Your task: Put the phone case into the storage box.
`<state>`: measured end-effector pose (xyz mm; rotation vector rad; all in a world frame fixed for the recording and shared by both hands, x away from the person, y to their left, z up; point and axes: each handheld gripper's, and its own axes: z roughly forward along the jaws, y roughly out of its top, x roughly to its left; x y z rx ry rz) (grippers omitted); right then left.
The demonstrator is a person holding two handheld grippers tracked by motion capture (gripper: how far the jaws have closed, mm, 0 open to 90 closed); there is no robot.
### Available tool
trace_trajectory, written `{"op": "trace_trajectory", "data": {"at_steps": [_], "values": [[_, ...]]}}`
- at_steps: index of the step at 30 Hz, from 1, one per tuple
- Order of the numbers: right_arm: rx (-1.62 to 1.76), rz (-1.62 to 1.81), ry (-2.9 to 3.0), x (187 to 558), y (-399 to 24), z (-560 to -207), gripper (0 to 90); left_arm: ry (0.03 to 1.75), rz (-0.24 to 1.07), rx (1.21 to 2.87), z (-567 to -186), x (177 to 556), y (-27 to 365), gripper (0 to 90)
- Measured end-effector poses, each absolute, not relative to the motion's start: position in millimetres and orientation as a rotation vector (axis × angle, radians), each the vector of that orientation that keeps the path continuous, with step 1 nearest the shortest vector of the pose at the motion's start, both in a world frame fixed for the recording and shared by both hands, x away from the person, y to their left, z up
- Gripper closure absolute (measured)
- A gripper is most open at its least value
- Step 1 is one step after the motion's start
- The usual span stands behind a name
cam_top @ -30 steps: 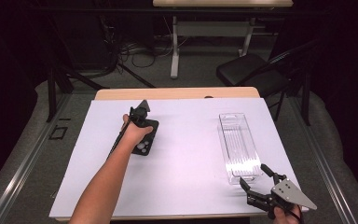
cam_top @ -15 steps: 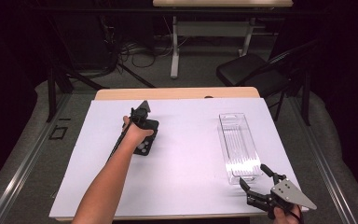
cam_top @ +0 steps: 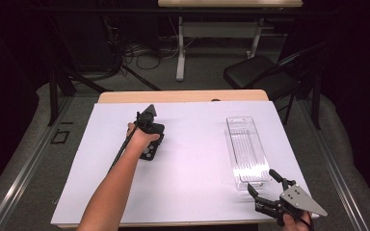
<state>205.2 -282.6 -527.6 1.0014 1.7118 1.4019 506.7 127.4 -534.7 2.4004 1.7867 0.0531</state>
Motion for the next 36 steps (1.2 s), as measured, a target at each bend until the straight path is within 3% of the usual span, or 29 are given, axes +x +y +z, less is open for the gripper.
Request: {"op": "trace_trajectory", "data": {"at_steps": [18, 25, 36], "values": [[1.001, 1.403, 1.712, 205.1, -282.9, -527.6, 13.9, 1.792, 0.069, 2.410, -535.9, 506.2, 125.2, 10.7], [0.998, 1.402, 1.719, 205.2, -282.3, -527.8, 13.9, 1.790, 0.041, 2.402, -537.7, 506.9, 124.3, 4.2], [0.999, 1.406, 1.716, 205.1, -282.3, -527.7, 13.9, 1.783, 0.064, 2.414, -535.7, 506.4, 126.2, 11.6]]}}
